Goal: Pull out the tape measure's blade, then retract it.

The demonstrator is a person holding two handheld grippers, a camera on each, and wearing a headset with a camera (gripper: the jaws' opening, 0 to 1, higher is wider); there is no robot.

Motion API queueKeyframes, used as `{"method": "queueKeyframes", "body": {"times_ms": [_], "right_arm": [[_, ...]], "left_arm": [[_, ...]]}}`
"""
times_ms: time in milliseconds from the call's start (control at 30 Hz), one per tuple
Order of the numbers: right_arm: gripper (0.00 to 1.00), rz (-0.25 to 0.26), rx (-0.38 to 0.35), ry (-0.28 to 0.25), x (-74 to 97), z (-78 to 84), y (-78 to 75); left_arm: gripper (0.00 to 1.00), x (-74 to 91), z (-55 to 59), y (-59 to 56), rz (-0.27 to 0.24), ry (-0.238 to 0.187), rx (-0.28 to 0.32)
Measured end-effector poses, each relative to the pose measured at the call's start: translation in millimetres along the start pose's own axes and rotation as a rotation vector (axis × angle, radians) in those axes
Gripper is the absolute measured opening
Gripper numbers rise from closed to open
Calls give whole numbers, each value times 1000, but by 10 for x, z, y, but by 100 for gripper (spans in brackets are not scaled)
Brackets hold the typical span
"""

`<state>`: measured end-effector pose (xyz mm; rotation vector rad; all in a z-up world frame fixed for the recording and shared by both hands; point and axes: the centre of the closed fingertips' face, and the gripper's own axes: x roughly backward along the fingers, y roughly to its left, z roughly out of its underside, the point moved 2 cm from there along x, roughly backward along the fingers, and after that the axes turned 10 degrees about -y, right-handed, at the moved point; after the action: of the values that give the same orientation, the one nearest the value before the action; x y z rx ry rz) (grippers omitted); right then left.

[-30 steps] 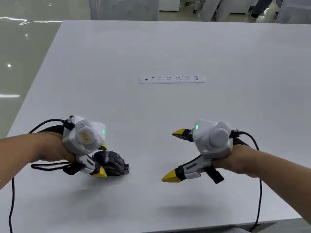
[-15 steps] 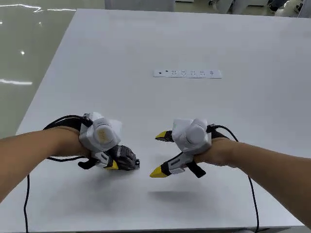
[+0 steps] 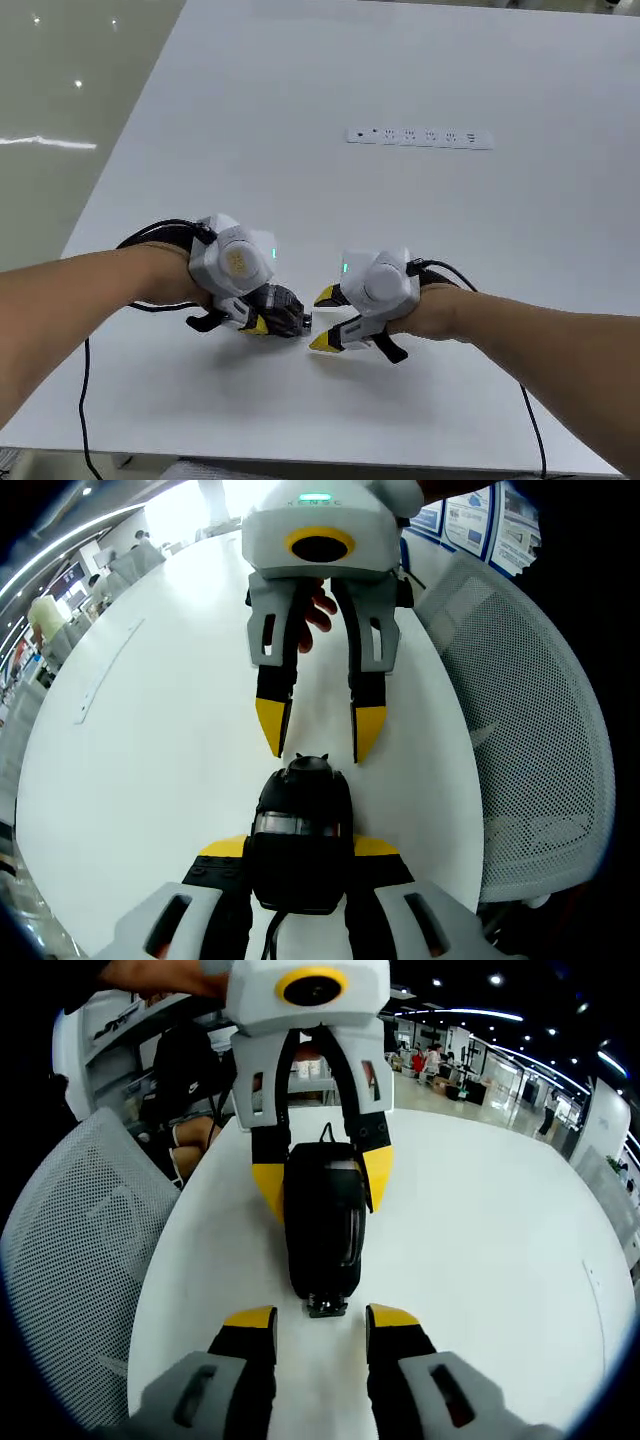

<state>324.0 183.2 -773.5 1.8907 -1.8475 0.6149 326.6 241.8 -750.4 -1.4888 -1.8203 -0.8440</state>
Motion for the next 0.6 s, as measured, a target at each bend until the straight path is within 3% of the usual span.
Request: {"method": "queueKeyframes", "body": {"times_ms": [100,300,467,600], "right_arm": [[30,2,-20,-33,-26,-58,-5],[18,4,-24,-18,-29,-10,-50],[15,0,-32,1,-50,16,-26],[16,-1,7,8,-74,-8,-20]], "left_arm": [[32,1,2,1,2,-3,3],[32,-1,2,6,9,-4,5],[32,-4,0,7,7,-5,12],[33,-4,1,-1,10,-7,6]]}}
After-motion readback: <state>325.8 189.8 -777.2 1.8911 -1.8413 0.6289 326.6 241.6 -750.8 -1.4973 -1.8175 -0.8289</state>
